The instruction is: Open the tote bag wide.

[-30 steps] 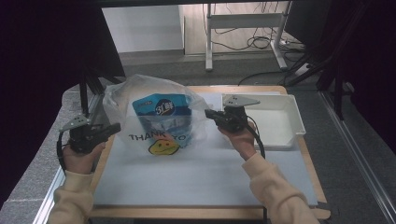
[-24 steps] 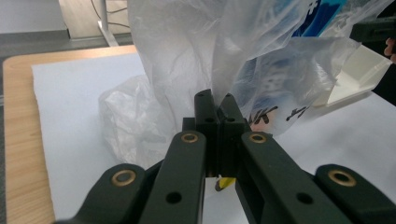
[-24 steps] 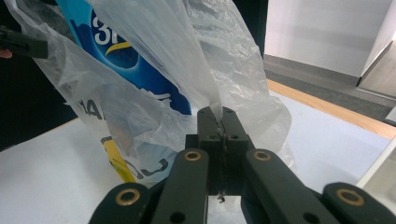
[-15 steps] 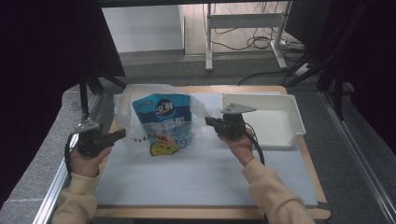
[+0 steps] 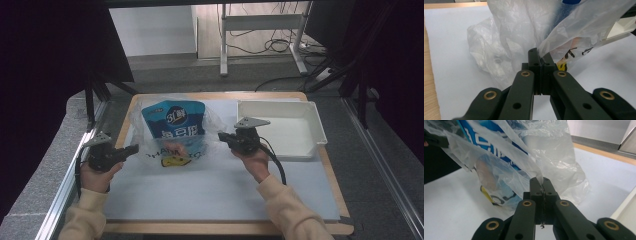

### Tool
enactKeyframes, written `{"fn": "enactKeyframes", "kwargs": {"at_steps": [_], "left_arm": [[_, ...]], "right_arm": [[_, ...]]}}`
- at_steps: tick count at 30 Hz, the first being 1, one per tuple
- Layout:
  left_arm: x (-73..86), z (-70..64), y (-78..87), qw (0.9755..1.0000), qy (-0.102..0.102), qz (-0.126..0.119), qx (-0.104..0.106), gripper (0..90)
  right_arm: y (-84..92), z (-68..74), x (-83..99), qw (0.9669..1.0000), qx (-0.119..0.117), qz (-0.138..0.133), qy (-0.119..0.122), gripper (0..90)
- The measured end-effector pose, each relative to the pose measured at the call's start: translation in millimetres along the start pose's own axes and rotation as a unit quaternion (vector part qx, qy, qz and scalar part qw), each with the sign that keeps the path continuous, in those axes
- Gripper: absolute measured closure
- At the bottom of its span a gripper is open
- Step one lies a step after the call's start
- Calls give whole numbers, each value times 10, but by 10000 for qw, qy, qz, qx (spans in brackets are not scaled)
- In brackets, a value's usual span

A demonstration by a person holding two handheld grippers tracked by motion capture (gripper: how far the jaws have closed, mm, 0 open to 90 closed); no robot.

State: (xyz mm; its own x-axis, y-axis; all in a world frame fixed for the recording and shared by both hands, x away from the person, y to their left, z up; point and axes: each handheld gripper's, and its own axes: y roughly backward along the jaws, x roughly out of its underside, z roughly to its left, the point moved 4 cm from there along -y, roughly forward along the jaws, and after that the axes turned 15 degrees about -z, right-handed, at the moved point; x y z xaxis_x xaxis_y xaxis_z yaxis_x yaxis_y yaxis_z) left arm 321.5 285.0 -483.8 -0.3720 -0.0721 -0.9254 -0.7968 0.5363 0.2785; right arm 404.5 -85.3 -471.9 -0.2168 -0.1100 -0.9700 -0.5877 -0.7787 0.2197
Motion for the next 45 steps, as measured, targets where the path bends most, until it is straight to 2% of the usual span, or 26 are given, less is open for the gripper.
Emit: {"fn": "enactKeyframes", "kwargs": {"at_steps": [5, 9, 12, 20, 32, 36, 40, 45], "left_arm": [[46, 9, -4, 10000, 14, 42, 7, 898], [86, 9, -17, 10000, 41, 77, 12, 897], [112, 4, -32, 9999, 28, 101, 20, 897], [204, 25, -55, 9998, 115, 93, -96, 898], [338, 41, -50, 9997, 169, 159, -92, 898], [406, 47, -114, 9994, 258, 219, -89, 898], [476, 61, -179, 9990, 240, 344, -134, 898], [544, 85, -228, 9988, 263, 366, -179, 898]], "right_arm": [[-13, 38, 72, 10000, 14, 82, 54, 889], [-21, 31, 174, 9998, 18, 165, -70, 889], [-20, 28, 230, 9997, 38, 222, -65, 889], [-15, 15, 343, 9994, 66, 337, -60, 889], [-7, 17, 449, 9991, 84, 420, 1, 888], [-31, 9, 490, 9987, 113, 492, 11, 888], [-85, 29, 572, 9978, 146, 635, 100, 888], [-128, 24, 653, 9969, 173, 763, 97, 888]]}}
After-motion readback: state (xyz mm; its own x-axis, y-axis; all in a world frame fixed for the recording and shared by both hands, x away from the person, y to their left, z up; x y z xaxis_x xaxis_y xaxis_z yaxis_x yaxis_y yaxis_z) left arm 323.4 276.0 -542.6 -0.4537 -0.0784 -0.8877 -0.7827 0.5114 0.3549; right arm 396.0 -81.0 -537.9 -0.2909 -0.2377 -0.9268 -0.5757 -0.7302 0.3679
